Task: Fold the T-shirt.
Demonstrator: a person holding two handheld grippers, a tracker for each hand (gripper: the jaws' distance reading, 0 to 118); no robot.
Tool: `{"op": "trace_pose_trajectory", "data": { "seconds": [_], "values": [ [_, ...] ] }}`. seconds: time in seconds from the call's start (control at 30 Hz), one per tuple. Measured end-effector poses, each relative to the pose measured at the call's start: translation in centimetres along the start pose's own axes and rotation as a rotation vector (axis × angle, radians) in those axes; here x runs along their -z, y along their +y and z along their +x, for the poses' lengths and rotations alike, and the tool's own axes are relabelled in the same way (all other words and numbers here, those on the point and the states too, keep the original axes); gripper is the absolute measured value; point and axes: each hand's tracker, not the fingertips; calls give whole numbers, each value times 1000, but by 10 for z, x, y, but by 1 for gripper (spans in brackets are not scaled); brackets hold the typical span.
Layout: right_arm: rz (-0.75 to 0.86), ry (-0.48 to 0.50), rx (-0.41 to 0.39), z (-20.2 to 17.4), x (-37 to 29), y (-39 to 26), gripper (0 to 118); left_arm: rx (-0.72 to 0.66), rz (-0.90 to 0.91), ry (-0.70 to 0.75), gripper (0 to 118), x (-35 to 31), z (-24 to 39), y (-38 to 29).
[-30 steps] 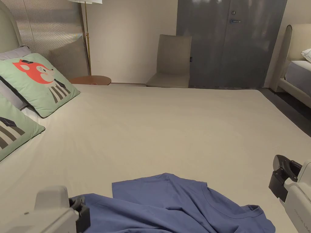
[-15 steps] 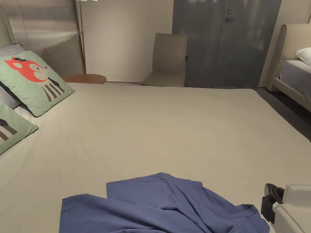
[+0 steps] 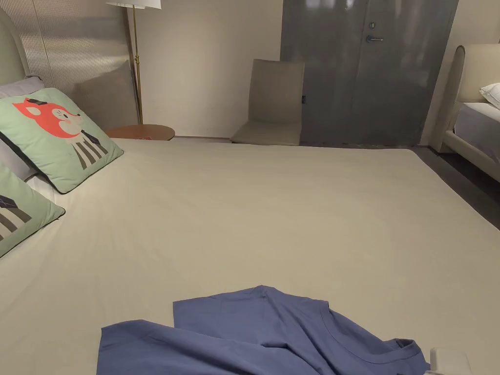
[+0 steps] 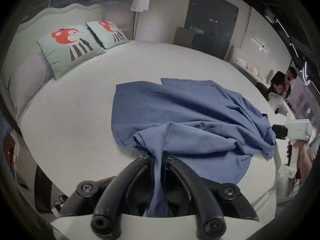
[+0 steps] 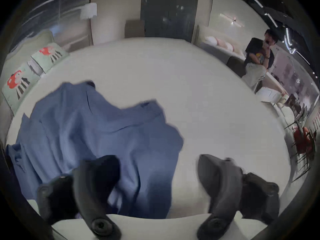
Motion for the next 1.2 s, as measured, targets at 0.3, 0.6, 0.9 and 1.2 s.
{"op": "trace_pose_trajectory", "data": {
  "seconds": [0.3, 0.6, 0.9, 1.2],
  "values": [
    [188, 154, 20, 5, -62, 20, 7, -20, 68, -52, 2, -24, 0, 24],
    [567, 236, 81, 16, -198, 82, 7, 10, 360, -100, 2, -95, 5, 122],
    [874, 230, 120, 22, -310, 140, 7, 56, 596, -177, 2, -168, 30, 229],
    [945, 143, 124, 27, -337, 209, 7, 48, 619, -255, 2, -167, 61, 320]
  ]
}}
